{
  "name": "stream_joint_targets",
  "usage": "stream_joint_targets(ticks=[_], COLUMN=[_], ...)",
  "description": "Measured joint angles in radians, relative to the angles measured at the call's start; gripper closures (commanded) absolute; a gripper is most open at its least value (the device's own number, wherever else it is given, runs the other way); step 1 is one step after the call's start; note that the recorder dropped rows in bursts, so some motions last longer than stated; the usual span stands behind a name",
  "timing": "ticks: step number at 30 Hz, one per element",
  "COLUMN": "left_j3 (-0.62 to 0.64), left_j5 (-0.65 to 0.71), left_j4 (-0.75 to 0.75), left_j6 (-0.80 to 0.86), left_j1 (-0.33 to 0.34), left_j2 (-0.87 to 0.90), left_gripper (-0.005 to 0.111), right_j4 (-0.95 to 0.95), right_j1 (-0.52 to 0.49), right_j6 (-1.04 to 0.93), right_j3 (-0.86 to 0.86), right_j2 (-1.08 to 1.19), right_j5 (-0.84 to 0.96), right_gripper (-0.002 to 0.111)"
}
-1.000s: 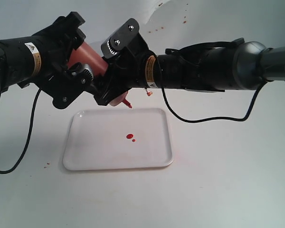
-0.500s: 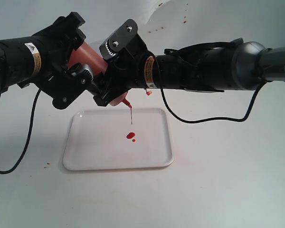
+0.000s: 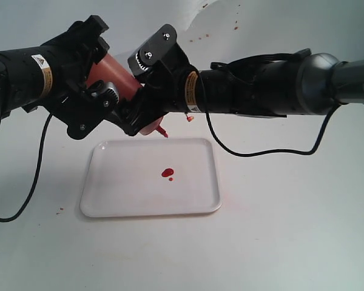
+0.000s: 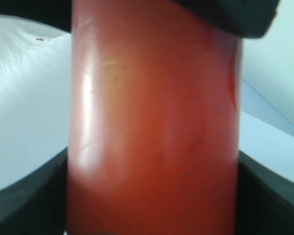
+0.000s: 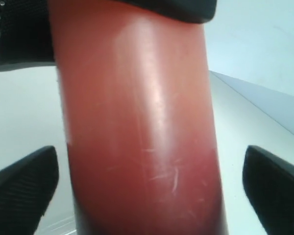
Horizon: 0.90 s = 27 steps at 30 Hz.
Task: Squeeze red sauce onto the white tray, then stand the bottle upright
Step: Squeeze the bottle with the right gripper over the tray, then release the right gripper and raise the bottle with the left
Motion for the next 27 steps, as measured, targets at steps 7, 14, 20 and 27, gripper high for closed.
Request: stream_joint_targets(ticks=[7,14,20,27], left_j3=[0.000,0.000,0.000,0.000], left_j5=[0.000,0.002,0.063,0.101], left_j4=[0.000,0.000,-0.004,-0.014], left_j6=[0.000,-0.004,-0.015,-0.171], left_j1=[0.000,0.000,0.000,0.000], left_j2=[0.000,0.000,0.000,0.000], left_gripper=[0.107,0.107,0.107,0.107], right_j4=[0.000,-0.064,-0.090,-0.074], right_j1=[0.000,0.000,0.002,-0.025], right_j6=[0.000,0.005,0.032,-0.036], right_j3=[0.000,0.000,0.000,0.000], right_j2=[-0.008,-0.091,-0.188,-0.244], right_j5=[0.001,0.128,0.509,1.070], right_gripper=[0.003,0.003,0.003,0.003])
